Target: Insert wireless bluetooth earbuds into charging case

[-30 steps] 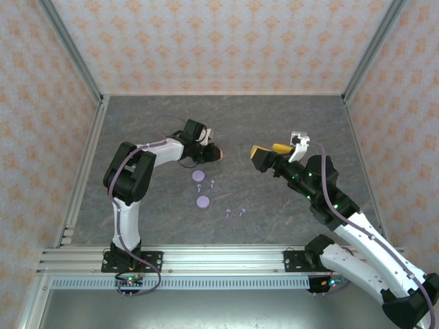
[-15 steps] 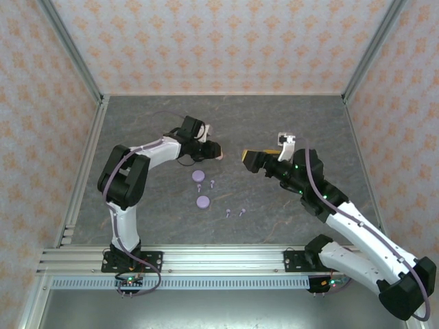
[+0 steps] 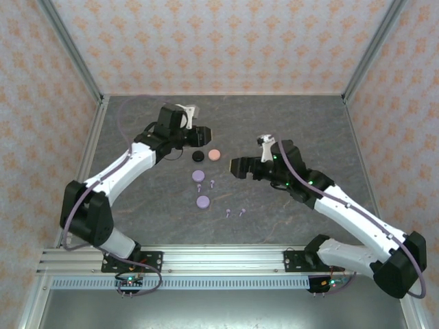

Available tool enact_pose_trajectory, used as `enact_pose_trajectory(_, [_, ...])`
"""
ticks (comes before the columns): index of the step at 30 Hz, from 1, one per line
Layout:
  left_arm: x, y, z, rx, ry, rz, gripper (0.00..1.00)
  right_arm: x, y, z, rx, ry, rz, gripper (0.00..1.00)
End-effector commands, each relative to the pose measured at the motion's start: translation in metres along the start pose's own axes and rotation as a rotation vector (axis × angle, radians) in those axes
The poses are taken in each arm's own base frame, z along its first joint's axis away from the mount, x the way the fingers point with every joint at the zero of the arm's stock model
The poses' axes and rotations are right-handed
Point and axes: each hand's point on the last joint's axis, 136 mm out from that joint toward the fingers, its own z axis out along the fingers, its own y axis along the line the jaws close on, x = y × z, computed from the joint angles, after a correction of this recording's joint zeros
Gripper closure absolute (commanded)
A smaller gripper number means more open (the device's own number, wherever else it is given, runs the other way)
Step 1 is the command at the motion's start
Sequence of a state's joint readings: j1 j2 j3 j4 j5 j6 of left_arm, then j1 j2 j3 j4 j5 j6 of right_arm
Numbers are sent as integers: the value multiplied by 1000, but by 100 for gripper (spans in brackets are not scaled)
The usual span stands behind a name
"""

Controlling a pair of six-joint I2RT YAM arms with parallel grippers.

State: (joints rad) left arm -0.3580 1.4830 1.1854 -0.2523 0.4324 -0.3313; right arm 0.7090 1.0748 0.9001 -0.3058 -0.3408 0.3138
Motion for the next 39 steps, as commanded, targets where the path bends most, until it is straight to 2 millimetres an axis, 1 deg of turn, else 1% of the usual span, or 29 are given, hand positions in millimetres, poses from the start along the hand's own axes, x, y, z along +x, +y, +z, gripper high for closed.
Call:
enact_pose_trajectory(1, [-10,17,-27,-65,-80,-10,47,23,-3,11,83,130,-107,4])
enact_pose_trajectory(2, [-13,20,-33,-69,-102,-21,46,27,-1,14,92,155,-123,5])
enact_pose_trajectory(3, [-15,24,-40,-73,-125,-36,44,35,-1,23,107,203,-145,6])
enact_pose_trajectory(5, [-18,32,-51,-83,-167,-69,41,45,3,33,130,264,-194,8])
enact_pose_trajectory(6, [-18,39,-56,-95,-182,-88,39,51,7,38,138,294,-225,8])
enact_pose_trajectory(8, [-18,51,-65,-116,-205,-118,36,60,14,49,146,340,-277,9])
enact_pose_trajectory(13, [-12,81,-82,-157,-257,-212,31,77,24,82,203,411,-360,9])
enact_pose_trajectory(19, [0,113,-99,-193,-299,-311,28,94,21,126,370,476,-390,4])
enact_pose_trajectory(21, [4,119,-103,-208,-300,-325,28,100,18,139,418,499,-398,0])
enact_pose_trajectory(25, [9,125,-110,-226,-300,-329,27,111,16,161,469,539,-424,1])
enact_pose_trajectory(28, [12,127,-113,-239,-297,-328,27,120,12,170,491,570,-431,1])
enact_pose_trajectory(31, [12,128,-116,-248,-296,-323,27,130,1,173,528,603,-446,1])
enact_pose_trajectory(34, [12,129,-117,-253,-295,-323,27,137,-8,171,559,624,-454,1])
enact_pose_trajectory(39, [12,130,-116,-251,-292,-327,26,149,-16,166,568,662,-441,1])
